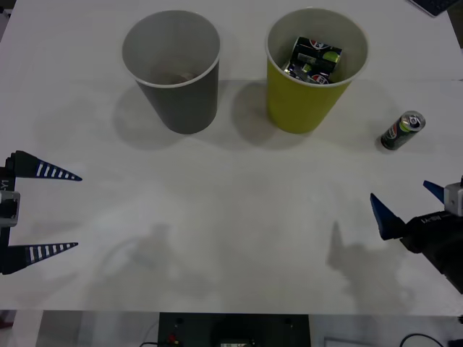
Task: Put the can into the green bin and the plastic bottle into the gray bin
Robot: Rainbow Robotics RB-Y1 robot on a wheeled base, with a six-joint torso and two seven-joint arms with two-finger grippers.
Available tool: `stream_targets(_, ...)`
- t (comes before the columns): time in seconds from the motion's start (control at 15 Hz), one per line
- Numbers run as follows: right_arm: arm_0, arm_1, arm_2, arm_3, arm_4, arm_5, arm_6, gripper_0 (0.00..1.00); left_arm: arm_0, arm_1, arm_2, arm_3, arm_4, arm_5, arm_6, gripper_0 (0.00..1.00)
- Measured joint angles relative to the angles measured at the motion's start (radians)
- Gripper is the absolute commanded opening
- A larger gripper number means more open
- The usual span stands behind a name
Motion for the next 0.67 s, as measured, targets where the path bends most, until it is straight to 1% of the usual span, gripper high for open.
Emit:
stream_targets(0.13,-0.071,0.035,0.082,0.076,0.063,0.047,-0.106,1.0,0.0,0.0,0.0,0.0,0.0,0.0,0.0,1.0)
stream_targets(0.27,-0.128,0.072,0.133,0.157,0.111,0.068,-0.192,1.0,0.0,0.0,0.0,0.0,0.0,0.0,0.0,1.0)
stream_targets(0.47,-0.183,0.122,0.156,0.258,0.175,0.079,-0.317,1.0,0.0,0.0,0.0,0.0,0.0,0.0,0.0,1.0)
stream_targets(0.67,-0.212,0.155,0.16,0.326,0.211,0.089,-0.432,1.0,0.0,0.0,0.0,0.0,0.0,0.0,0.0,1.0)
